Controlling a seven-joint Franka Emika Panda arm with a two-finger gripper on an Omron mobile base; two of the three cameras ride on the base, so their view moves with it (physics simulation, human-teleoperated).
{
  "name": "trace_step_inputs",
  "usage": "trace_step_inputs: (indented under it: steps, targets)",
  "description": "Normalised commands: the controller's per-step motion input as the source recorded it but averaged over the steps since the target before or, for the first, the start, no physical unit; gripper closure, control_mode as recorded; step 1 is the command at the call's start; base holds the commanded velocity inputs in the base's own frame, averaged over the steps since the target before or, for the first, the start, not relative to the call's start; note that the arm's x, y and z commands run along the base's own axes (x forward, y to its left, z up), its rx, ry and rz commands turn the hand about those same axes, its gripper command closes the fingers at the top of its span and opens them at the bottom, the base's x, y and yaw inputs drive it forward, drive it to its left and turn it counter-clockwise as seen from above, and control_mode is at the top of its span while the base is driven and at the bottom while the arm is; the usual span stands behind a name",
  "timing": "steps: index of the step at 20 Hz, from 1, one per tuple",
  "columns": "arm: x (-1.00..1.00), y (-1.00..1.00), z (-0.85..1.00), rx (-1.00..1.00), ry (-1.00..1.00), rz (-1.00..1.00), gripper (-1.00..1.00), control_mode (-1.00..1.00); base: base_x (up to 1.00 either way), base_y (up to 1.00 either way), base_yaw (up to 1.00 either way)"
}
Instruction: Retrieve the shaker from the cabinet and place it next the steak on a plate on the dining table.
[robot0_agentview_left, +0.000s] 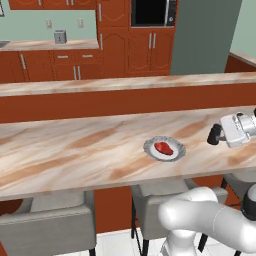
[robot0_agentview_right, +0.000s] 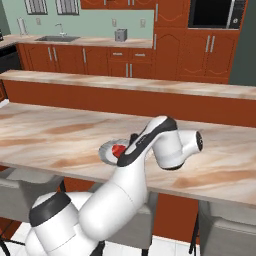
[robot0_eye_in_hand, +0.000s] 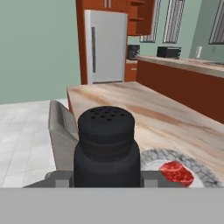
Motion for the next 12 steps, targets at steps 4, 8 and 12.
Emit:
trace_step_inputs:
  steps: [4,8,12]
  targets:
    - [0.21,0.0,-0.33,-0.06,0.0,0.0,1.0,-1.0,0.0,0.0,0.0]
    - [0.18,0.0,-0.32,0.0,0.0,0.0,1.0,-1.0,0.0,0.0,0.0]
    - [0.18,-0.02,-0.26,0.0,0.0,0.0,1.0,-1.0,0.0,0.0,0.0]
